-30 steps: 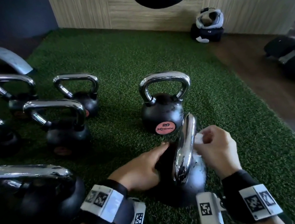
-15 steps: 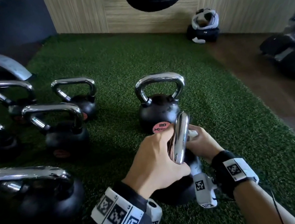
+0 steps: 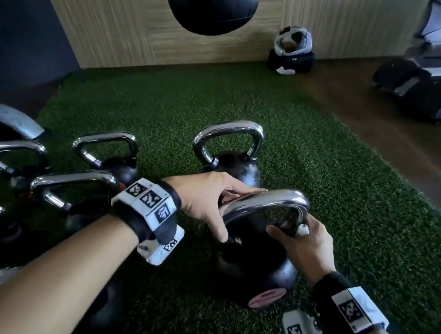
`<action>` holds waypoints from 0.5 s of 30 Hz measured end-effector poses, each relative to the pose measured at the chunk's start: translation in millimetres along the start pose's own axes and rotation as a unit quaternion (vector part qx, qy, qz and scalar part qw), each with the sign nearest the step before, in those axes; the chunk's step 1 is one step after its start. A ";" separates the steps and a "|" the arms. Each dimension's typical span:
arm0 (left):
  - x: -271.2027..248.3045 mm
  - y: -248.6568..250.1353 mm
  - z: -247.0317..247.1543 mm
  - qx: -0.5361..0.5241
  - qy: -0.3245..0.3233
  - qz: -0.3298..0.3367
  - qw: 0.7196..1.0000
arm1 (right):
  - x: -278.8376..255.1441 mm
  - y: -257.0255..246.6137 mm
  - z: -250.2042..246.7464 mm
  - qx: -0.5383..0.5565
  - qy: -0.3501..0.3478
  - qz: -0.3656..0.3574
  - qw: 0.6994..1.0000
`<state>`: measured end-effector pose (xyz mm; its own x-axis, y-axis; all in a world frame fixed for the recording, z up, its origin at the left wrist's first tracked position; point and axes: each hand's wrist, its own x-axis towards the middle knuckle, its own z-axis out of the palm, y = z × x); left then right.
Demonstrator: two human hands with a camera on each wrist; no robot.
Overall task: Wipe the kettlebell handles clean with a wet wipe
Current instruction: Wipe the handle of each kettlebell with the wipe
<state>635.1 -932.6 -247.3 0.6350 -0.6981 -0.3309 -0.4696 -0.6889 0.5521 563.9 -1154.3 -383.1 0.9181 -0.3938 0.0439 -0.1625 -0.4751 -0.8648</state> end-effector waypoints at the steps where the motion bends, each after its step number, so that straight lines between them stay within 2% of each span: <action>1: 2.6 -1.2 -2.2 0.000 -0.015 -0.001 1.000 | -1.0 1.8 1.3 -0.002 0.008 0.002 1.000; 8: 5.0 -6.3 -6.1 0.015 -0.034 0.001 0.999 | -7.9 1.4 2.5 0.021 0.022 0.030 0.999; 12: 6.2 -5.6 -7.8 -0.006 -0.048 -0.004 0.999 | -12.2 4.0 -1.4 0.015 0.030 0.020 0.999; 15: 5.6 -2.3 -6.7 0.000 -0.033 0.017 0.999 | -14.1 4.2 -4.5 -0.032 0.013 -0.005 0.999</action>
<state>643.9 -933.7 -245.2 0.5774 -0.7319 -0.3618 -0.4898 -0.6650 0.5638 548.6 -1154.3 -385.1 0.9102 -0.4089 0.0657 -0.1773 -0.5281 -0.8305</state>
